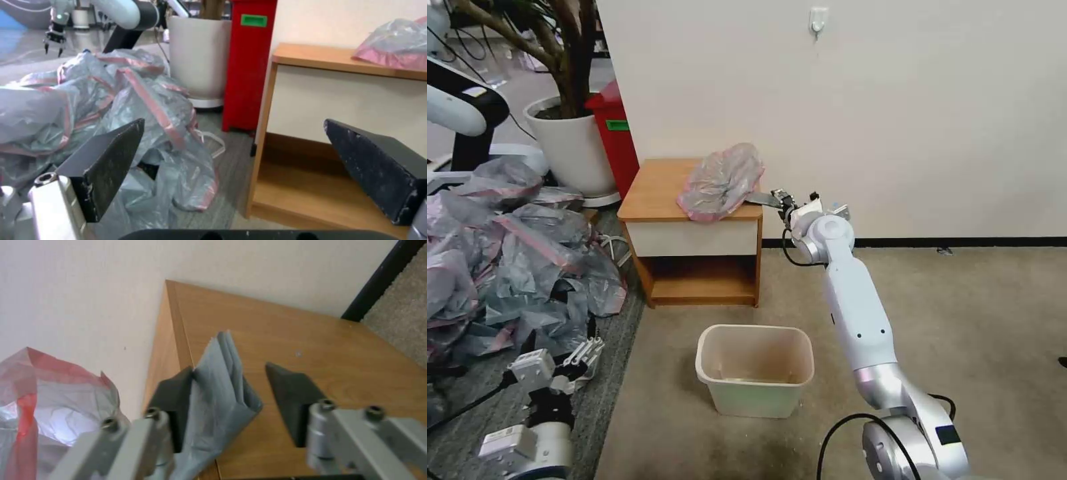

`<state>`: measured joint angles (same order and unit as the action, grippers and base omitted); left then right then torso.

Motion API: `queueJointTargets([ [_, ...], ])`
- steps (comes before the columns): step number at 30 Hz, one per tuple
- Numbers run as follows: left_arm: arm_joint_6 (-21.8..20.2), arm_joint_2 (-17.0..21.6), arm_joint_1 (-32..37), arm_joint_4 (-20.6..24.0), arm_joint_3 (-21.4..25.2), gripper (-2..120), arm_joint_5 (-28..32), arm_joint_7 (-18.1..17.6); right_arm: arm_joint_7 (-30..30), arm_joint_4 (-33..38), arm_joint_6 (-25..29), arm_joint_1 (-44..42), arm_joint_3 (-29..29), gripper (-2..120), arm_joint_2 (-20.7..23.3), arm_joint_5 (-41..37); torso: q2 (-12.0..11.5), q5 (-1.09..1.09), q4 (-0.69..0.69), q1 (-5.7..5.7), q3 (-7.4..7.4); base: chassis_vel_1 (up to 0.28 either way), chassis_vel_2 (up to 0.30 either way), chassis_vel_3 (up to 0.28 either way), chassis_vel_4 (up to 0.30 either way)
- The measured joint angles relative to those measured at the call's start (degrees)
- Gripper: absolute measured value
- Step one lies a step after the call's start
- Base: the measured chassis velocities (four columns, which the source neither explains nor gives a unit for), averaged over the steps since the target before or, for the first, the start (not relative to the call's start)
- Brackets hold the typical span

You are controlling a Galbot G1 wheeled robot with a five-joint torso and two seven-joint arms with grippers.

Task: Pick up the garbage bag from the table and place it over the trash can.

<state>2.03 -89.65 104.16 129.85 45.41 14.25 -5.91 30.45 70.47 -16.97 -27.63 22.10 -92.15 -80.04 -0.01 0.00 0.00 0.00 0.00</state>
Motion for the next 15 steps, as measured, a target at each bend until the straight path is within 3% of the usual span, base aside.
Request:
queueJointTargets([
  [2,0.06,-0.10,-0.02,-0.27,0.02,100,-0.53,-0.08,-0.08,-0.04,0.01,0.09,0.00,35,0.01,0.11,0.00,0.00,0.00,0.00,0.00,0.000,0.000,0.000,0.000],
  [5,0.08,-0.12,-0.02,-0.34,0.03,100,-0.68,-0.09,-0.09,-0.04,0.01,0.09,0.00,32,0.01,0.12,0.00,0.00,0.00,0.00,0.00,0.000,0.000,0.000,0.000],
  [7,0.20,-0.17,-0.04,-0.55,0.06,100,-1.06,-0.11,-0.12,-0.04,0.02,0.10,0.00,19,0.01,0.14,0.00,0.00,0.00,0.00,0.00,0.000,0.000,0.000,0.000],
  [13,0.51,-0.47,-0.07,-1.01,0.07,100,-1.76,-0.14,-0.14,0.07,0.05,0.10,-0.04,0,0.01,0.17,0.00,0.00,0.00,0.00,0.00,0.000,0.000,0.000,0.000],
  [15,0.54,-0.62,-0.07,-1.04,0.06,100,-1.88,-0.15,-0.16,0.32,0.06,0.00,-0.12,0,0.01,0.17,0.00,0.00,0.00,0.00,0.00,0.000,0.000,0.000,0.000],
])
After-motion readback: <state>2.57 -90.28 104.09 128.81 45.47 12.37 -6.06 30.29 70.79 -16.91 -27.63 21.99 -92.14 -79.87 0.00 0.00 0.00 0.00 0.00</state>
